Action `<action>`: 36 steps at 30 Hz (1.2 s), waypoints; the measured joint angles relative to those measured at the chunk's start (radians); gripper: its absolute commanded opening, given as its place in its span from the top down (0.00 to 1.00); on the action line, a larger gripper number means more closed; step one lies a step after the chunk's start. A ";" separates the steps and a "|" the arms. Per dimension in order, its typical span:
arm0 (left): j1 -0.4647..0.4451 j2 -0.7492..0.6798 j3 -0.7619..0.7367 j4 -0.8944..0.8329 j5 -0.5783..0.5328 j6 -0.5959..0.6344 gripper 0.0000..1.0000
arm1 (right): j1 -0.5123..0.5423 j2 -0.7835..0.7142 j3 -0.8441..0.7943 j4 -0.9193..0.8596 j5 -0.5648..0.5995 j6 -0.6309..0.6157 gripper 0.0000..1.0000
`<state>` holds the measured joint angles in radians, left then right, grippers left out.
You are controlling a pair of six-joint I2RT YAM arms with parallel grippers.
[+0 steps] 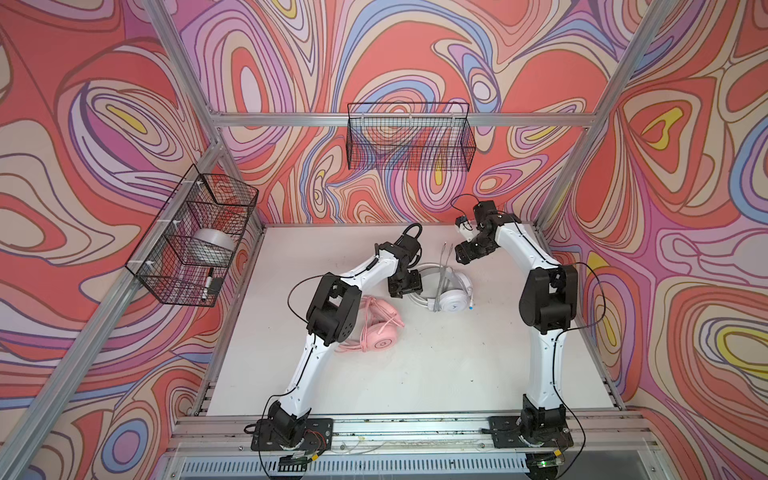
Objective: Wrap the headphones
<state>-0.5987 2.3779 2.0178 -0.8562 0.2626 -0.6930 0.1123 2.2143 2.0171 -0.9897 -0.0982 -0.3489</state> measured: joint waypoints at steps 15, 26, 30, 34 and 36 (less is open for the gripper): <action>-0.003 -0.006 0.011 -0.005 -0.005 0.000 0.24 | 0.000 -0.241 -0.170 0.107 -0.023 0.146 0.02; -0.004 -0.123 0.043 -0.063 -0.101 0.024 0.15 | 0.006 -0.488 -0.447 0.311 -0.157 0.292 0.02; -0.003 -0.232 0.040 -0.092 -0.174 0.039 0.15 | 0.029 -0.576 -0.518 0.345 -0.180 0.308 0.02; 0.009 -0.378 -0.031 -0.102 -0.224 0.050 0.17 | 0.076 -0.638 -0.558 0.357 -0.190 0.310 0.02; 0.024 -0.467 -0.105 -0.109 -0.250 0.053 0.18 | 0.106 -0.665 -0.581 0.360 -0.191 0.310 0.01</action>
<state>-0.5743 1.9110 1.9125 -0.9657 0.0128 -0.6399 0.2184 1.5490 1.4357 -0.6296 -0.2890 -0.0391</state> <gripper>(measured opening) 0.830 0.985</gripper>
